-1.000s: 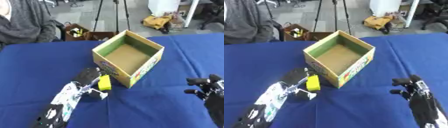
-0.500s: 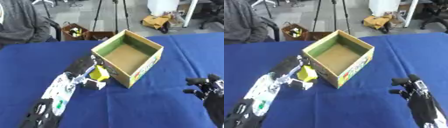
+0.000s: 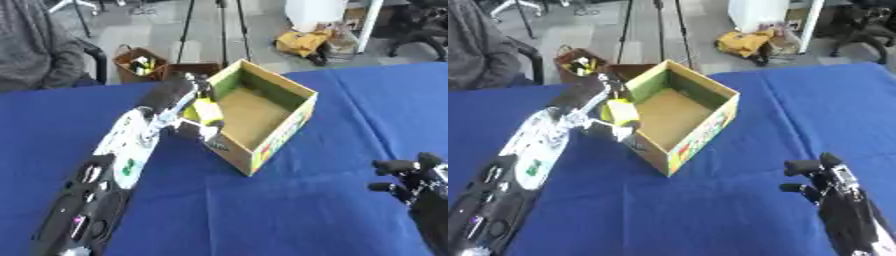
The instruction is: Pick up objects on the table and place them in the box.
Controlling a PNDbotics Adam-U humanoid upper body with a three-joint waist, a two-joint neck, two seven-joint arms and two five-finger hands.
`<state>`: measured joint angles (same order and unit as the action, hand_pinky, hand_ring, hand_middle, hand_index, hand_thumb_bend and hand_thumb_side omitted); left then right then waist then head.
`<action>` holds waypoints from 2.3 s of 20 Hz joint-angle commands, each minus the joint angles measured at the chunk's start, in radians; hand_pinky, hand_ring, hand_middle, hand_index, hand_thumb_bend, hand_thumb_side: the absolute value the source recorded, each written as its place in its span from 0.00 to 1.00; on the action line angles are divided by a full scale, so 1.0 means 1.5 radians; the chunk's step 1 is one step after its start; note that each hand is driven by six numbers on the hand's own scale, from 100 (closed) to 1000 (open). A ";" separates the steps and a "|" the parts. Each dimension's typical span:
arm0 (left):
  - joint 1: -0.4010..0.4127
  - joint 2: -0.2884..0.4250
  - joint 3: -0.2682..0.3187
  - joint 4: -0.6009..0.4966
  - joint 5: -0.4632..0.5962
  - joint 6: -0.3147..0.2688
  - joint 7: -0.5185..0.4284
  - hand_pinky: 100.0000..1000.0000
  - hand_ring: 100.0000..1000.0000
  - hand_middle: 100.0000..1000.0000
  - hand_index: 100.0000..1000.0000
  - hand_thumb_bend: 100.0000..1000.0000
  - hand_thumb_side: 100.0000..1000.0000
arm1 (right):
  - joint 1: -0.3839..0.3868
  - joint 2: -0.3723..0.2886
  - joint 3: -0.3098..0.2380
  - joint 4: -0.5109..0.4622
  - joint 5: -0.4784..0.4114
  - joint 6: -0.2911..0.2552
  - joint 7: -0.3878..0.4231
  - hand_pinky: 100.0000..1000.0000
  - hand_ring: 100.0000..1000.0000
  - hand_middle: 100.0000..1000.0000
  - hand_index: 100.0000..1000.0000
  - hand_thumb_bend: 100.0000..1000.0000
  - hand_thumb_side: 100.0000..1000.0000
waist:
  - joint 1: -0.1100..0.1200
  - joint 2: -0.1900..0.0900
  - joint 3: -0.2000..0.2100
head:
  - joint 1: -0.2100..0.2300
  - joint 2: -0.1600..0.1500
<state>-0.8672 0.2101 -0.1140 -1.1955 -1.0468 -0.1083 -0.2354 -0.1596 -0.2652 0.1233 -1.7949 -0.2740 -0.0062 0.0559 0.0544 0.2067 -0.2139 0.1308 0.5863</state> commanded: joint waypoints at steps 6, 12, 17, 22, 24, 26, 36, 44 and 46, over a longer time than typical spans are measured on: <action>-0.095 -0.002 0.032 0.176 -0.092 -0.007 0.074 0.49 0.47 0.27 0.63 0.02 0.05 | -0.022 -0.007 0.027 -0.004 -0.004 0.006 0.030 0.61 0.87 0.53 0.62 0.00 0.94 | 0.007 -0.009 -0.062 | 0.033 -0.018; -0.113 0.006 0.040 0.242 -0.161 -0.035 0.011 0.64 0.61 0.56 0.77 0.21 0.36 | -0.028 -0.009 0.037 -0.005 -0.005 0.009 0.041 0.61 0.87 0.53 0.62 0.00 0.94 | 0.011 -0.007 -0.091 | 0.040 -0.025; -0.112 0.008 0.051 0.233 -0.162 -0.051 0.004 0.74 0.73 0.71 0.76 0.37 0.78 | -0.029 -0.009 0.037 -0.005 -0.005 0.010 0.042 0.61 0.87 0.53 0.62 0.00 0.94 | 0.011 -0.008 -0.092 | 0.041 -0.027; -0.102 0.013 0.050 0.202 -0.144 -0.055 0.047 0.97 0.93 0.88 0.88 0.56 1.00 | -0.026 -0.008 0.035 -0.005 -0.005 0.009 0.041 0.61 0.87 0.53 0.62 0.00 0.94 | 0.007 -0.011 -0.082 | 0.037 -0.026; -0.097 0.017 0.048 0.175 -0.137 -0.050 0.081 1.00 0.96 0.92 0.91 0.58 1.00 | -0.025 -0.007 0.034 -0.005 -0.005 0.009 0.040 0.61 0.87 0.53 0.62 0.00 0.94 | 0.005 -0.012 -0.076 | 0.036 -0.025; -0.090 0.020 0.044 0.147 -0.130 -0.046 0.108 1.00 0.99 0.95 0.94 0.58 1.00 | -0.024 -0.007 0.033 -0.005 -0.005 0.009 0.039 0.61 0.87 0.53 0.62 0.00 0.94 | 0.004 -0.013 -0.070 | 0.035 -0.024; 0.036 0.040 0.007 -0.107 0.180 -0.042 0.214 0.93 1.00 0.91 0.93 0.31 1.00 | -0.013 -0.001 0.023 -0.001 -0.002 0.007 0.032 0.61 0.87 0.53 0.62 0.00 0.94 | -0.007 -0.015 -0.017 | 0.013 -0.025; 0.215 0.062 0.002 -0.292 0.646 0.023 0.167 0.72 0.89 0.67 0.77 0.09 1.00 | -0.007 0.001 0.019 0.004 0.002 0.006 0.027 0.61 0.87 0.53 0.62 0.00 0.95 | -0.010 -0.015 0.027 | 0.000 -0.023; 0.243 0.063 0.011 -0.312 0.703 0.040 0.173 0.69 0.85 0.62 0.73 0.03 1.00 | -0.005 0.002 0.018 0.006 0.003 0.006 0.026 0.61 0.87 0.53 0.62 0.00 0.95 | -0.009 -0.015 0.033 | -0.002 -0.022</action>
<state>-0.4939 0.2804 -0.1151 -1.6215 -0.0556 -0.0642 0.0225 -0.1631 -0.2580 0.1598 -1.7787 -0.2769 0.0044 0.0987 0.0437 0.2021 -0.1626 0.1306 0.5561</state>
